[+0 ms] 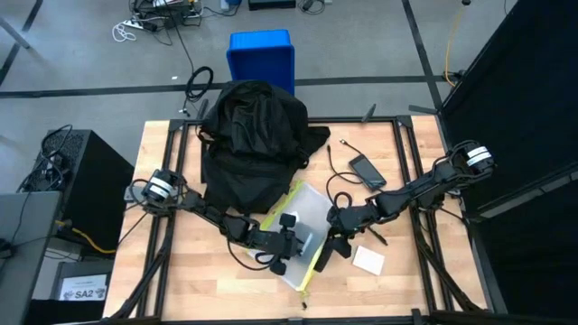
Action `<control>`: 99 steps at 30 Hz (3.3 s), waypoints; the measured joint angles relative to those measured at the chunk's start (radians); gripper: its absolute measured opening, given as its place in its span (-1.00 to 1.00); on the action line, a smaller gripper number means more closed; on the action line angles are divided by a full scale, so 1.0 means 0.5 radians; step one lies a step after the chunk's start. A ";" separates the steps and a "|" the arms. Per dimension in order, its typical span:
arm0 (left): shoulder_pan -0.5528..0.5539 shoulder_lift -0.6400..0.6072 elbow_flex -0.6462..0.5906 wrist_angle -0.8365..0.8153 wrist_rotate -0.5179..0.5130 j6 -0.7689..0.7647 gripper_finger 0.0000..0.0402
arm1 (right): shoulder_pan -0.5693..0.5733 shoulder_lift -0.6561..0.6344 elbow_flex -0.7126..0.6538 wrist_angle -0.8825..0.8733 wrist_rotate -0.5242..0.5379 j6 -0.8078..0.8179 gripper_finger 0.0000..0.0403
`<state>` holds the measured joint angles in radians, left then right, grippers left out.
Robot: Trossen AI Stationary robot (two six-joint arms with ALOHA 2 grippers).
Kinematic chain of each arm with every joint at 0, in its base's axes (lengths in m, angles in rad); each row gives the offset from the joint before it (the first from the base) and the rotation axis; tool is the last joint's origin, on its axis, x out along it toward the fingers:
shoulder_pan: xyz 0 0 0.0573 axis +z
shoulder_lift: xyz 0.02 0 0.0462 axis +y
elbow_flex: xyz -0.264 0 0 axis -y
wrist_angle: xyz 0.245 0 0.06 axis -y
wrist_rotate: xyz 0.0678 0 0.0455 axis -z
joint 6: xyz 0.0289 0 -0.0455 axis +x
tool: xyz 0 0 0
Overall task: Unpack backpack
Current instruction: Remove the calculator from the yellow zipper pouch
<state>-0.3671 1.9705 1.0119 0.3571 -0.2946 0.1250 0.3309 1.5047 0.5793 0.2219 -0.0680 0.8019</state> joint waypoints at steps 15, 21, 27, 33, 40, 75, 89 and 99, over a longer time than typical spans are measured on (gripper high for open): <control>0.012 0.001 0.000 0.010 -0.034 -0.014 -0.57 | -0.024 -0.001 0.003 -0.029 -0.010 0.001 0.02; 0.013 0.001 0.000 0.006 -0.035 -0.015 -0.57 | -0.091 -0.001 0.003 -0.201 0.021 0.002 0.05; 0.013 0.001 0.000 -0.011 -0.035 -0.019 -0.57 | -0.133 -0.004 0.005 -0.331 -0.035 0.032 0.11; 0.017 0.001 0.000 -0.021 -0.059 -0.018 -0.57 | -0.145 -0.004 0.005 -0.315 -0.085 0.067 0.19; 0.042 0.001 0.000 -0.025 -0.073 -0.089 -0.57 | -0.145 0.117 0.005 -0.137 -0.205 0.080 0.22; -0.032 -0.353 -0.048 -0.371 -0.400 -0.132 -0.57 | -0.191 0.139 0.046 0.464 -0.794 0.100 -0.05; -0.068 -0.497 -0.343 0.043 -0.212 -0.187 -0.57 | 0.311 -0.322 0.048 0.084 0.120 -0.073 -0.22; -0.065 -0.491 -0.346 0.013 -0.018 -0.286 -0.57 | 0.788 0.167 0.250 0.098 0.913 -0.834 -0.36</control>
<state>-0.3996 1.7248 0.8391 0.3638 -0.3034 -0.0181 0.7250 1.5884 0.7041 0.2711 0.3885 0.3851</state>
